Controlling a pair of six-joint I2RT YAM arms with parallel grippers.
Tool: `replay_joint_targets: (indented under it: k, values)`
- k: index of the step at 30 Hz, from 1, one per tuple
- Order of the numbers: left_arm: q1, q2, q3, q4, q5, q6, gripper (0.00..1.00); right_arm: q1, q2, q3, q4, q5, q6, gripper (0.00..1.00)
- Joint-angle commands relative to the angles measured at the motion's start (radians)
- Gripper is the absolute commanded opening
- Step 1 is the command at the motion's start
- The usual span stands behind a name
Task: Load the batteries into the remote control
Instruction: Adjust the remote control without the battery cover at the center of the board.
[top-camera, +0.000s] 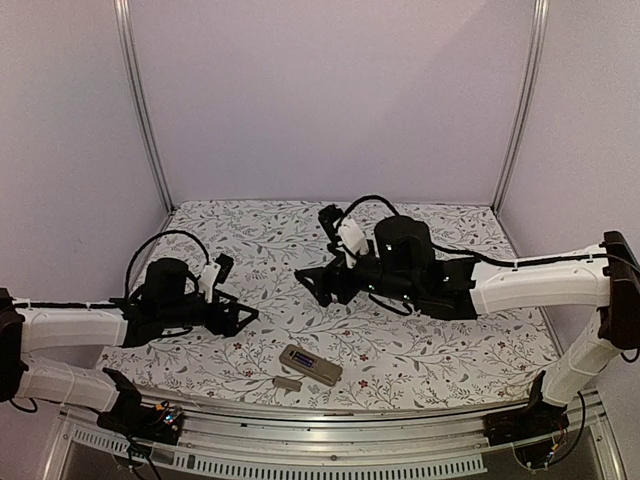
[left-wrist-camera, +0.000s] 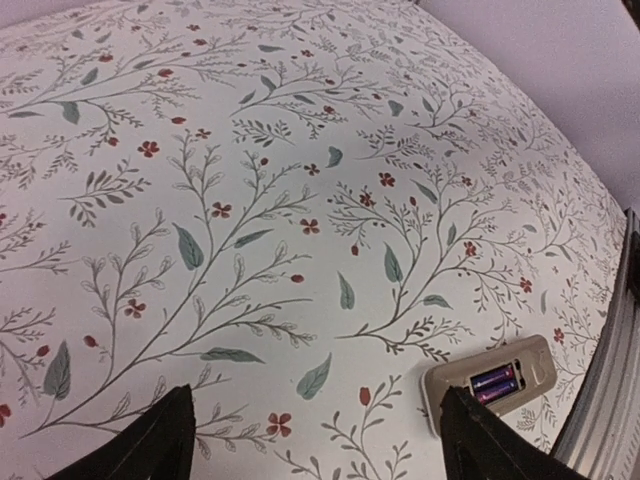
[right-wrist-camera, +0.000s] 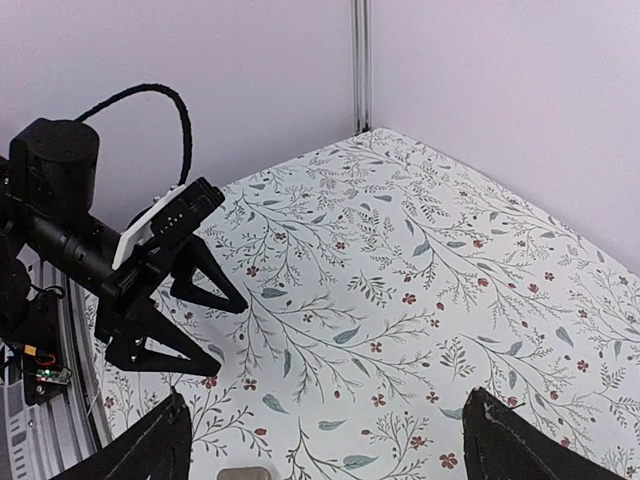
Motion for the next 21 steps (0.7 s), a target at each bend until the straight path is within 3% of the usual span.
replay_joint_targets:
  k: [1,7,8,12,21]
  values:
    - [0.093,-0.038,-0.074,0.106,-0.153,-0.129,0.84,0.016,0.187,0.228,-0.443,0.015,0.171,0.91]
    - [0.127,-0.173,-0.258,0.272,-0.167,-0.206,0.84,0.103,0.257,0.312,-0.520,0.081,0.261,0.92]
    - [0.127,-0.207,-0.266,0.277,-0.196,-0.241,0.84,0.105,0.260,0.320,-0.537,0.075,0.309,0.98]
    - [0.137,-0.345,-0.278,0.244,-0.191,-0.233,0.84,0.121,0.252,0.292,-0.545,0.093,0.382,0.99]
    - [0.351,-0.489,-0.270,0.187,-0.225,-0.170,0.84,0.126,0.243,0.319,-0.648,0.061,0.326,0.98]
